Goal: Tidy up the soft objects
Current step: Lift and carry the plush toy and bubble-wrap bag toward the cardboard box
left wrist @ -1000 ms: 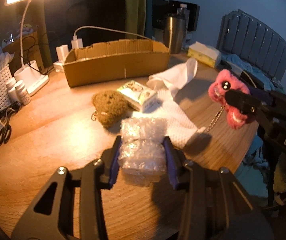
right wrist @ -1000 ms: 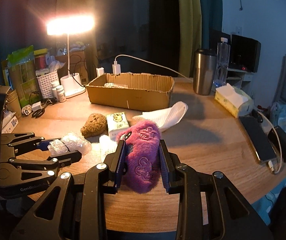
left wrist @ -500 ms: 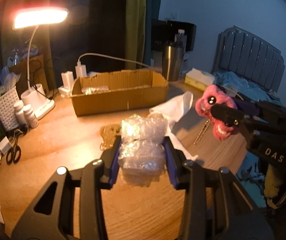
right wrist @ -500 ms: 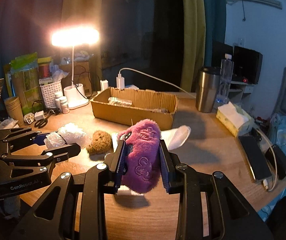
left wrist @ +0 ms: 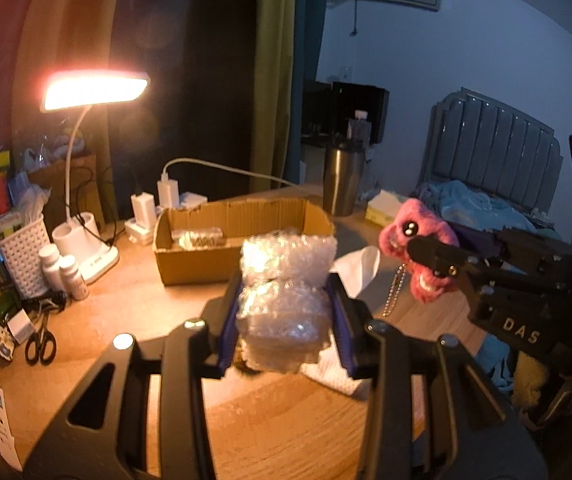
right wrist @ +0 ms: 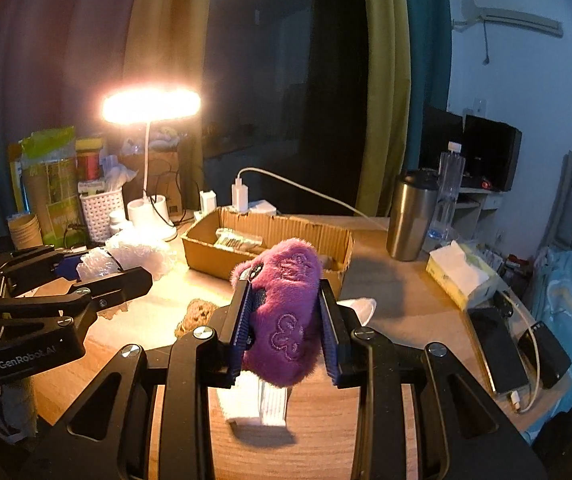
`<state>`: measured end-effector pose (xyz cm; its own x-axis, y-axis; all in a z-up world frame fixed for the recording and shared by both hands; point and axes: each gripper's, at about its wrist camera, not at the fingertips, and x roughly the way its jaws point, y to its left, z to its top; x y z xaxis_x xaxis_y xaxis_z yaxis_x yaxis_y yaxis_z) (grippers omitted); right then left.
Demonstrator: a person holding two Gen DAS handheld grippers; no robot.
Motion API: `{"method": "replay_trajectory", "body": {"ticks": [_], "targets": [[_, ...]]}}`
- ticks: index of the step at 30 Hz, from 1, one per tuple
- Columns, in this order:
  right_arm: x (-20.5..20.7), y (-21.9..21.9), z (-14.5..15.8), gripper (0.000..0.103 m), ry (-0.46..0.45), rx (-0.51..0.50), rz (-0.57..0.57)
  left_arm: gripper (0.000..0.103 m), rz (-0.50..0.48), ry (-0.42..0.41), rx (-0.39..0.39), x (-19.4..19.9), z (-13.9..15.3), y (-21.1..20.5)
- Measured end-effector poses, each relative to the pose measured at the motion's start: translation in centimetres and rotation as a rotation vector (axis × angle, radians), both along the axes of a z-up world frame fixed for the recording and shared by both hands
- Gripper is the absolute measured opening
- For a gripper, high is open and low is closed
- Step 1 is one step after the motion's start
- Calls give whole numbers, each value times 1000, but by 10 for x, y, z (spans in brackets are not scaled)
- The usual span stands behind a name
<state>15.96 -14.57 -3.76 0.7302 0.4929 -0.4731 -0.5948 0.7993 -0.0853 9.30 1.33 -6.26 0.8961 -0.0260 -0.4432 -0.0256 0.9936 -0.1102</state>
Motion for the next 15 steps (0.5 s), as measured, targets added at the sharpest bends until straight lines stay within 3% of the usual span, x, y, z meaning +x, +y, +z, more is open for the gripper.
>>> {"method": "replay_trajectory", "body": {"ticks": [15], "targets": [[29,18,27,34,-93,7,5,41,43,-144,0,19,40,25]]}}
